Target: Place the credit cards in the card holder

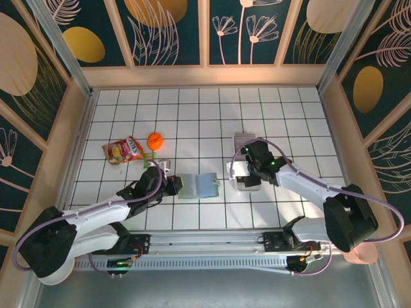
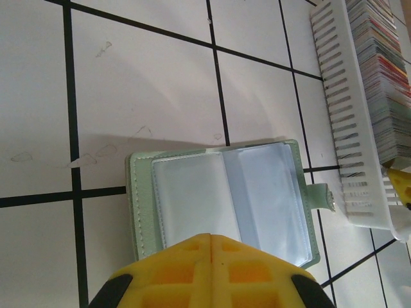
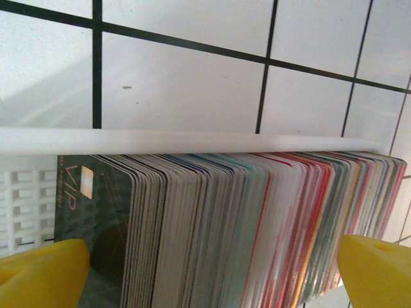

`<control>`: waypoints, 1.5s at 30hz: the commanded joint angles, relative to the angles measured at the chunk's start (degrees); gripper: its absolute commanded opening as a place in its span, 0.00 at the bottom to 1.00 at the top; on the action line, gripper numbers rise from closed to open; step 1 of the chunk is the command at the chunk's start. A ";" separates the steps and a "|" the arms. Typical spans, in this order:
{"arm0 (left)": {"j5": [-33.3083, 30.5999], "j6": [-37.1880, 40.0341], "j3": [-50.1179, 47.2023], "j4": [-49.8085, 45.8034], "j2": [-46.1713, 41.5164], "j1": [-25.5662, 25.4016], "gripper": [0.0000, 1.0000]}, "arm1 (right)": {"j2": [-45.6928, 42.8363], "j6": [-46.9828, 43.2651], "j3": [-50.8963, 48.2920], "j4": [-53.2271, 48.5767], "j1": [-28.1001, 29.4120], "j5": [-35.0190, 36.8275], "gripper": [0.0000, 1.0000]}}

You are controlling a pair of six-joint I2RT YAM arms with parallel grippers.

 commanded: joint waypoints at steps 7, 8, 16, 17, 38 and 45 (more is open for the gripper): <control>3.23 -1.07 -0.42 3.69 4.41 0.29 0.04 | 2.97 -3.19 -1.20 3.95 1.73 5.07 0.99; 3.61 -1.21 -0.43 4.16 4.77 0.28 0.03 | 3.06 -3.24 -1.25 4.22 1.74 5.18 0.99; 3.90 -1.32 -0.42 5.17 5.93 0.32 0.02 | 2.28 -3.39 0.25 4.74 1.53 6.73 0.89; 3.94 -1.32 -0.43 5.28 5.99 0.33 0.02 | 2.14 -3.24 0.49 4.97 1.55 6.95 0.89; 4.19 -2.70 -1.39 6.31 6.65 0.28 0.00 | -1.72 -1.69 2.61 -1.60 1.82 5.72 0.57; 4.27 -2.96 -1.48 6.56 6.77 0.26 0.00 | -2.86 -1.47 1.79 -1.81 1.85 4.97 0.50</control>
